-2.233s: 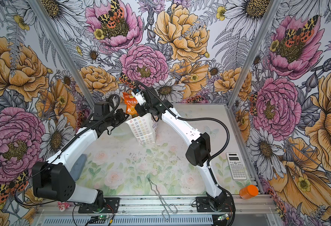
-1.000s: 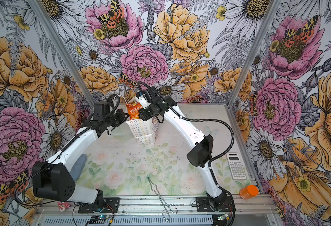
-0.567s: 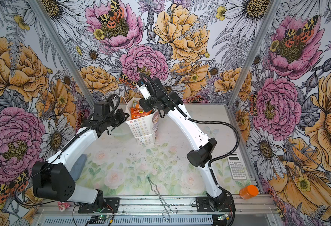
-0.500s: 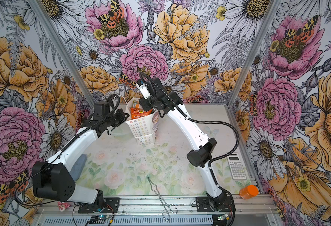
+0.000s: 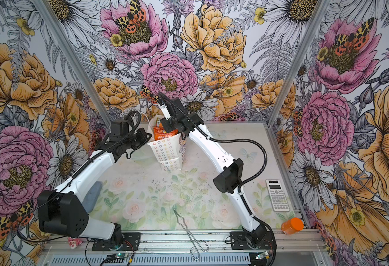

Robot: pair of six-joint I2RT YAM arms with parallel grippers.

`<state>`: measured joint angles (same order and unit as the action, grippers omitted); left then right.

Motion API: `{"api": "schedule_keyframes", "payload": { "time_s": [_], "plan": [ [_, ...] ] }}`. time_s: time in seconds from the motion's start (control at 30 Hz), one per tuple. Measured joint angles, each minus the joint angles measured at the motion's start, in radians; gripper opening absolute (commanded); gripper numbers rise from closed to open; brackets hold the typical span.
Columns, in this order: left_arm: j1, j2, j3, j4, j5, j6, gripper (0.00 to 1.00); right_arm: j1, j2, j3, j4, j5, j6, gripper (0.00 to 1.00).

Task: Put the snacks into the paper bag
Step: 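Open the right gripper to release the corn-chip bag inside the paper bag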

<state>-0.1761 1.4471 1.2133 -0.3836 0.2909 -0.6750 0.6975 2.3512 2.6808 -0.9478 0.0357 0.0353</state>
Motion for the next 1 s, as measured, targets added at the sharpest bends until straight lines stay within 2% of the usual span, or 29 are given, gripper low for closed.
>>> {"api": "schedule_keyframes", "payload": {
  "time_s": [0.17,0.27,0.37,0.77,1.0],
  "plan": [
    [-0.005,0.000,0.000,0.000,-0.001,0.000,0.00,0.003,0.013,0.000,0.012,0.040,-0.005,0.47],
    [-0.005,0.000,0.003,-0.001,-0.001,-0.001,0.14,0.008,0.014,0.000,0.016,0.048,-0.016,0.47],
    [-0.008,-0.002,0.013,-0.001,-0.001,-0.003,0.16,0.017,0.014,-0.005,0.020,0.055,-0.037,0.46],
    [-0.021,-0.081,0.025,-0.008,-0.006,0.004,0.38,0.065,0.013,-0.097,0.034,0.110,-0.116,0.44],
    [-0.020,-0.142,0.025,-0.021,-0.022,0.013,0.42,0.065,-0.003,-0.100,0.032,0.112,-0.116,0.44]
  ]
}}
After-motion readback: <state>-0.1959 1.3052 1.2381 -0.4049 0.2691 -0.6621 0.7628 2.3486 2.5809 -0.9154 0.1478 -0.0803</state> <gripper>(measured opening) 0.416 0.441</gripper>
